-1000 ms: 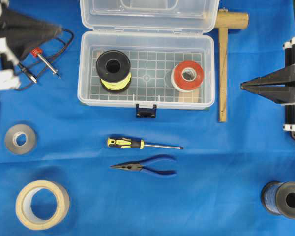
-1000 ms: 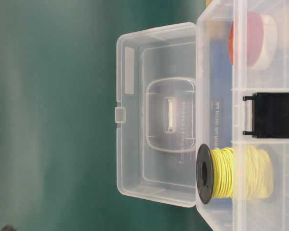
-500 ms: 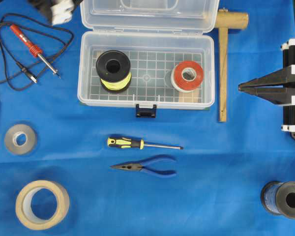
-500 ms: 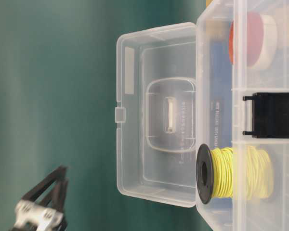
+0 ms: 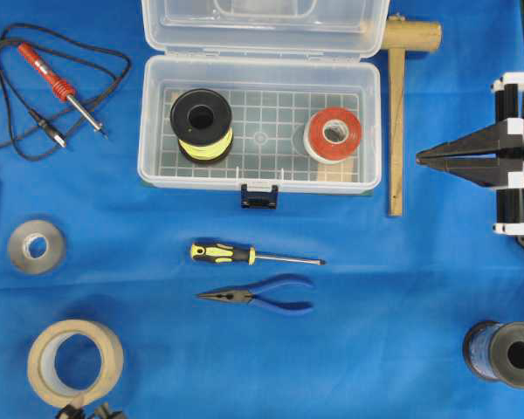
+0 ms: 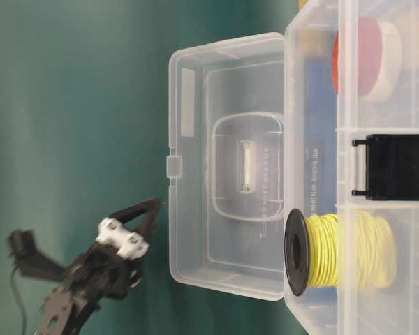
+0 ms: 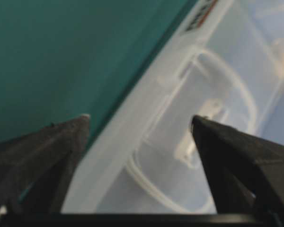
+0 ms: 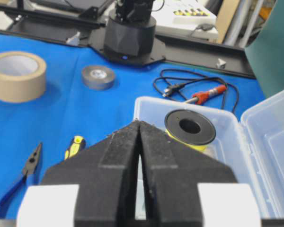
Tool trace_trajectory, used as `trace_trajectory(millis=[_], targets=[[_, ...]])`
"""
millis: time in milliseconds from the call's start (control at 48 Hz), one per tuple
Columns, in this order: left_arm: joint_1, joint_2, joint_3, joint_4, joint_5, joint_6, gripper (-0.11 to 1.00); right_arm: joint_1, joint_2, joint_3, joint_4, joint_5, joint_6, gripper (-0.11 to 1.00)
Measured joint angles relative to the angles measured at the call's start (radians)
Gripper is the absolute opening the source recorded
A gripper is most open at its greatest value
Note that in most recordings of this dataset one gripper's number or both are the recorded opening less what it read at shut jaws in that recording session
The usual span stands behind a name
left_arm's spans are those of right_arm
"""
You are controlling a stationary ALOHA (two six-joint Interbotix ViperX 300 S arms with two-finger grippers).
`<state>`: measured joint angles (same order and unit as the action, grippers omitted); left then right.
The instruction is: Close the tool box with the left arm.
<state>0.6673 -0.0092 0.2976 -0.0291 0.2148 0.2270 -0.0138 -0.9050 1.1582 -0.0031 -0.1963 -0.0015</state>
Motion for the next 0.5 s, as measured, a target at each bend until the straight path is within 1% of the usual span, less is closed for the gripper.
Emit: trace_trajectory(millis=[208,500], targets=[[-0.002,0.057,-0.041,-0.002,0.104,0.0,0.91,0.0,0.0,0.002,0.0,0.009,0.0,0.0],[-0.011,0.063,-0.052,0.002,0.176,0.002,0.91,0.0,0.0,0.002,0.0,0.011,0.0,0.0]])
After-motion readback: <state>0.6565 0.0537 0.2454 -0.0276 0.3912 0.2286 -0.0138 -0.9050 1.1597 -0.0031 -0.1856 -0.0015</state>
